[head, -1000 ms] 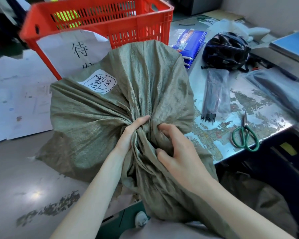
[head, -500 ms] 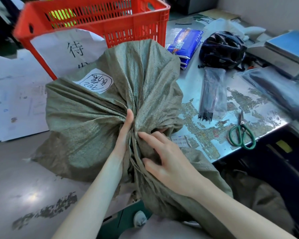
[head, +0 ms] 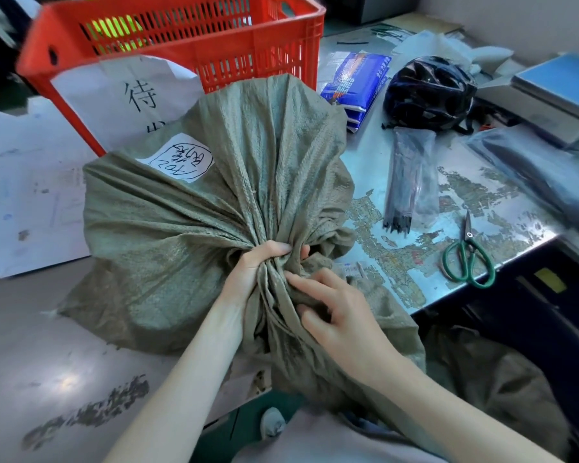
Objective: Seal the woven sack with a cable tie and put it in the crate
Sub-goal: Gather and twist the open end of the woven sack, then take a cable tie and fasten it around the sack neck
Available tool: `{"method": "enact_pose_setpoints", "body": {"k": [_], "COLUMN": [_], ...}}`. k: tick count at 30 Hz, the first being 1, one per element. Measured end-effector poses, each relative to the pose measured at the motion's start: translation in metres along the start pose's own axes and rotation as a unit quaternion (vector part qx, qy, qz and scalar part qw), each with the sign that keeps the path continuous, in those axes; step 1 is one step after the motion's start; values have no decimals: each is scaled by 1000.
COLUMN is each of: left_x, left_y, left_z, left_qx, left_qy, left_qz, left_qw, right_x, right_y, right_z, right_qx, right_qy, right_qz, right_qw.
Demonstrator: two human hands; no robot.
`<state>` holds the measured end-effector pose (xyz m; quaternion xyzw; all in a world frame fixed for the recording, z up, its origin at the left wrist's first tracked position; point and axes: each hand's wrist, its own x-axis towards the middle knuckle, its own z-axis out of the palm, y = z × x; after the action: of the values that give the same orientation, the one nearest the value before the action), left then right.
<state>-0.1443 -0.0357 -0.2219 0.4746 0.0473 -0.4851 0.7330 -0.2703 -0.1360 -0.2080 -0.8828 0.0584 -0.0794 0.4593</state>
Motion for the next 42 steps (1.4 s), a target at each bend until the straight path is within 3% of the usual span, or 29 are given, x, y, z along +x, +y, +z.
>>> {"method": "enact_pose_setpoints", "body": {"k": [10,16,26,37,42], "left_x": [-2,5,8,19,20], "left_y": [-1,-7,-12,-18,-22], "left_z": [0,1,8,2,0], "left_qx": [-24,-22,-14,35,37], "left_qy": [-47,36,71,57,66], "left_qz": [-31,40,68,115,118], "left_qw": [998,998,995,991,990], "right_x": [5,4,22,80,104], "right_y": [18,36,84,168,206], "right_z": [-15,-25,-55,-81,-92], "right_qx": [40,51,51,-73,-256], "right_qy": [66,95,180,208,112], "right_qz": [39,75,149,229,242], "right_qw": [996,991,971,948,929]}}
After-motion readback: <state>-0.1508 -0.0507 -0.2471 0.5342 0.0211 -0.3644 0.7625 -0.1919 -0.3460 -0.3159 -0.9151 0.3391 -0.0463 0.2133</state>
